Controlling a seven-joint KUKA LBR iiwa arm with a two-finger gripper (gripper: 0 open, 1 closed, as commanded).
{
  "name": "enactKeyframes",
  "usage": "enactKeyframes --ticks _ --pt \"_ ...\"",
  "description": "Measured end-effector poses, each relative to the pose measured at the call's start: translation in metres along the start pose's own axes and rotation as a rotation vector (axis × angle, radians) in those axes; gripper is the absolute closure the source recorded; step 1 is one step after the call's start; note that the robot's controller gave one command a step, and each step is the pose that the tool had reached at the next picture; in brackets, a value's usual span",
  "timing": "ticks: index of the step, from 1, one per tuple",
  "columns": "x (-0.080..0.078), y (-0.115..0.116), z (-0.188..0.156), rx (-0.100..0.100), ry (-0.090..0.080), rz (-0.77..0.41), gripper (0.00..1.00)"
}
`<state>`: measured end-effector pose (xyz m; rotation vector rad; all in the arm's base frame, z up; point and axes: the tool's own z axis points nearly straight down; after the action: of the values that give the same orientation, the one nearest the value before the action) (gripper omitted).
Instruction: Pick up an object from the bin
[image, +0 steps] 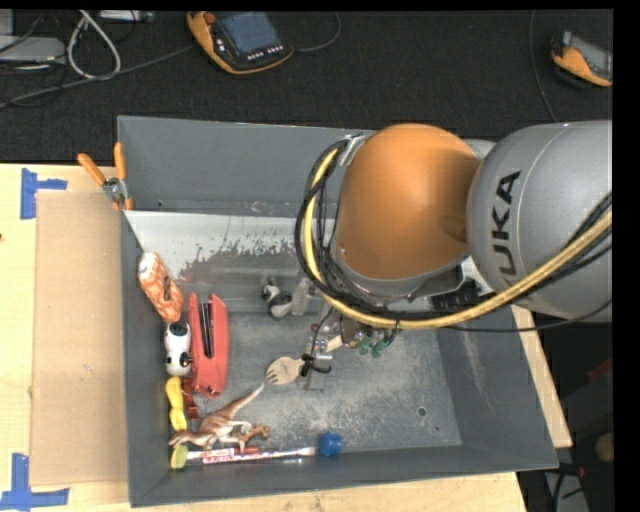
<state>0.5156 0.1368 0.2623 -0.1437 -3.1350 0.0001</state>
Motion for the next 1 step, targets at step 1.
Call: enactKeyframes --ticks 1 --pt "-0.0009 -0.0064 0.0261 -0.003 -0.009 0.037 0.00"
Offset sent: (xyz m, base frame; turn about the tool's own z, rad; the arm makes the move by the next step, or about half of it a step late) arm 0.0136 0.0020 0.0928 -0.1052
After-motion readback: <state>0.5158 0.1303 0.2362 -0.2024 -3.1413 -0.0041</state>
